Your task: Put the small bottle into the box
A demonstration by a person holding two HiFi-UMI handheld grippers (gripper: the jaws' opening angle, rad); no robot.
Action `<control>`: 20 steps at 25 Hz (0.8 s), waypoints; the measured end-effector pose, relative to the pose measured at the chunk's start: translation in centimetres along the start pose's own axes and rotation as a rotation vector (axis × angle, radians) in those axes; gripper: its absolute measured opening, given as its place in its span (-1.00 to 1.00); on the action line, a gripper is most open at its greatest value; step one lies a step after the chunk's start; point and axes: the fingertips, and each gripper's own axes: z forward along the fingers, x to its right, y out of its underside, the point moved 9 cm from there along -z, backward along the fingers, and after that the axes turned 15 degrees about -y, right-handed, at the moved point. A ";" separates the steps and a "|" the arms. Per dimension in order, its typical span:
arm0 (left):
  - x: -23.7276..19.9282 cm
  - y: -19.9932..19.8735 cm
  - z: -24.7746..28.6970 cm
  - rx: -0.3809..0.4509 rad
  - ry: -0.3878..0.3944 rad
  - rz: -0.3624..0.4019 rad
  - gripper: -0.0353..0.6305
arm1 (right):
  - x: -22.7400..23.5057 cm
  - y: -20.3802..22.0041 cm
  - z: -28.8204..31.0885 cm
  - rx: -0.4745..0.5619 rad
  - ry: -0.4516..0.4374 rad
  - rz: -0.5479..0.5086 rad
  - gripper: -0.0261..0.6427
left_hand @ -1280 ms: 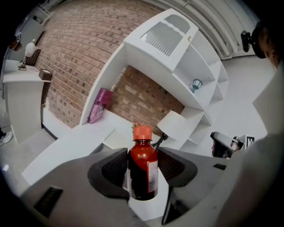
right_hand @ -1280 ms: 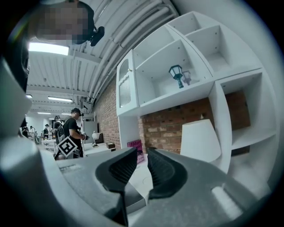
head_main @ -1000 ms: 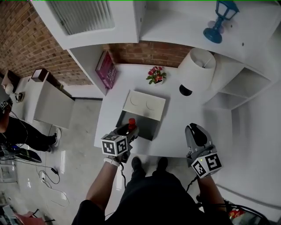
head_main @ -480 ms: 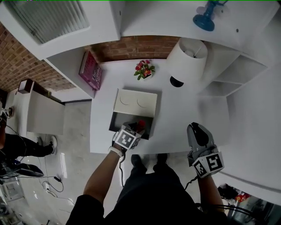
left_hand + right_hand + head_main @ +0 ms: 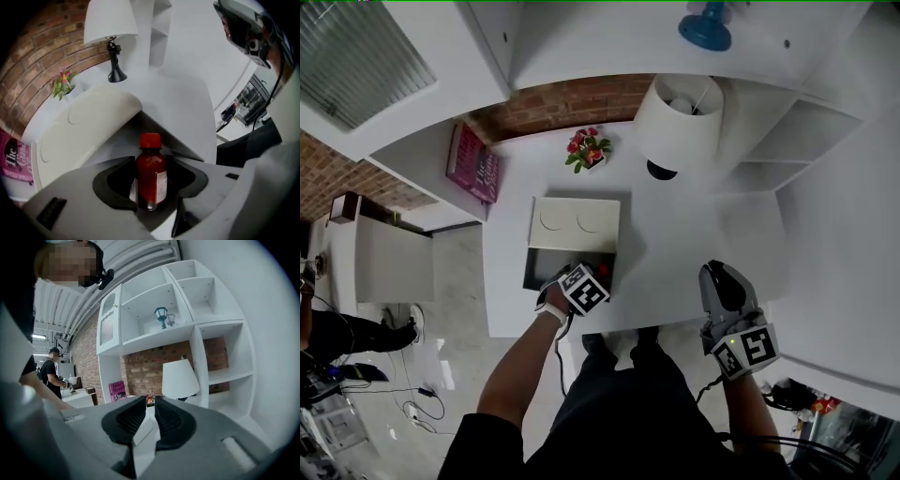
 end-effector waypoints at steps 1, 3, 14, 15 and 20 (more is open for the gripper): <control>0.2 -0.1 0.2 -0.005 0.005 0.017 -0.27 | 0.1 0.0 0.0 -0.002 0.001 0.002 -0.75; 0.5 -0.3 0.5 -0.015 0.011 0.032 -0.27 | 0.4 0.1 0.1 -0.006 0.000 0.002 -0.75; -0.3 -0.8 -0.8 0.033 -0.042 -0.085 -0.26 | 0.2 0.2 1.1 -0.008 -0.044 0.013 -0.76; -0.7 -0.9 -1.6 0.061 -0.073 -0.112 -0.26 | 0.2 0.1 1.2 -0.008 -0.048 0.010 -0.76; -2.8 -1.8 -7.7 0.308 -0.244 -0.264 -0.26 | 0.3 -0.2 1.8 0.020 -0.084 0.013 -0.76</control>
